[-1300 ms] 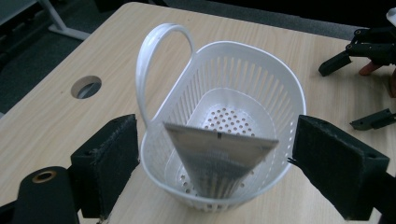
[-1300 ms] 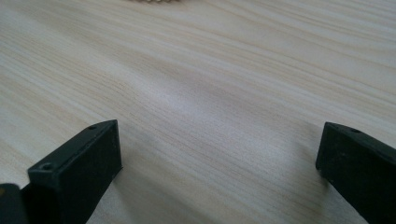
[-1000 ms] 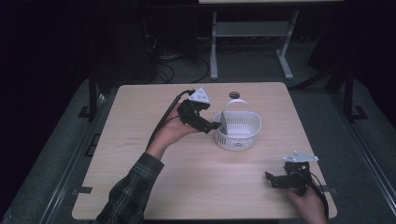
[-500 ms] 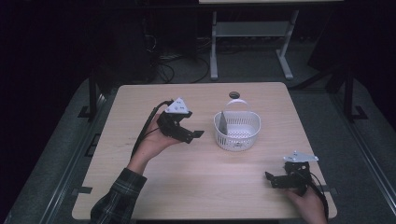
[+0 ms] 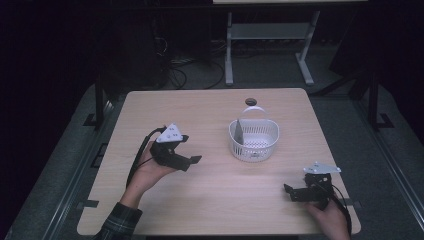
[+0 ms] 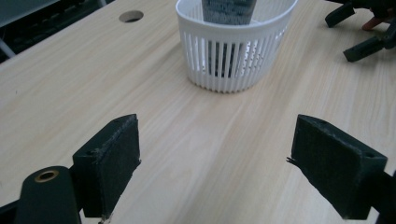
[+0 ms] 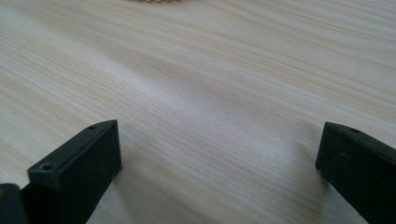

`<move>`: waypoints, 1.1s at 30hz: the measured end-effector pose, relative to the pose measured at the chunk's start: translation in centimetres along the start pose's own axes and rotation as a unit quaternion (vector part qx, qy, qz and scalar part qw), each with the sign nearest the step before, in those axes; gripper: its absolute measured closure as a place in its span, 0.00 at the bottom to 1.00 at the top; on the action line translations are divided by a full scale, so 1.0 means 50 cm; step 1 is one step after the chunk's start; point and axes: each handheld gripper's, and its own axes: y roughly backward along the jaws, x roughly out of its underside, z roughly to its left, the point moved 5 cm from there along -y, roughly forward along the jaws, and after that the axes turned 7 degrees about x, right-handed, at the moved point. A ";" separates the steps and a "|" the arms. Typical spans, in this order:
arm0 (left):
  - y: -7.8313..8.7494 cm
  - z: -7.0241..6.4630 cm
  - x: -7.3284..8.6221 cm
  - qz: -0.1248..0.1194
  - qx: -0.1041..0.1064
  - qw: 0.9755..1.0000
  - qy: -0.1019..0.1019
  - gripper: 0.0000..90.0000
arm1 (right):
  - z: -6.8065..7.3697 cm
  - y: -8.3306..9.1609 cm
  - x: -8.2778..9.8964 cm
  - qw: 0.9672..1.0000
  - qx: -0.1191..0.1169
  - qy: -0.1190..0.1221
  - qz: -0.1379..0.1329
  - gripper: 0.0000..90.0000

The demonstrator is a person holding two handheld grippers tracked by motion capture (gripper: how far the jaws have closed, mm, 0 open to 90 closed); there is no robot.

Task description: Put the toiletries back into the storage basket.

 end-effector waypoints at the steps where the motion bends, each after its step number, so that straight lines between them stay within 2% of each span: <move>1: 0.003 -0.001 0.008 0.001 -0.002 1.000 0.001 0.16 | 0.000 0.000 0.000 1.000 0.000 0.000 0.000 0.00; 13: 0.031 -0.008 0.120 0.014 -0.034 0.999 0.022 0.16 | 0.000 0.000 0.000 1.000 0.000 0.000 0.000 0.00; 21: 0.051 -0.004 0.189 0.022 -0.051 0.997 0.049 0.16 | 0.000 0.000 0.000 1.000 0.000 0.000 0.000 0.00; 26: 0.061 -0.002 0.222 0.029 -0.066 0.996 0.055 0.16 | 0.000 0.000 0.000 1.000 0.000 0.000 0.000 0.00; 31: 0.061 -0.003 0.253 0.049 -0.072 0.995 0.055 0.16 | 0.000 0.000 0.000 1.000 0.000 0.000 0.000 0.00; 33: 0.058 -0.002 0.263 0.064 -0.081 0.993 0.053 0.16 | 0.000 0.000 0.000 1.000 0.000 0.000 0.000 0.00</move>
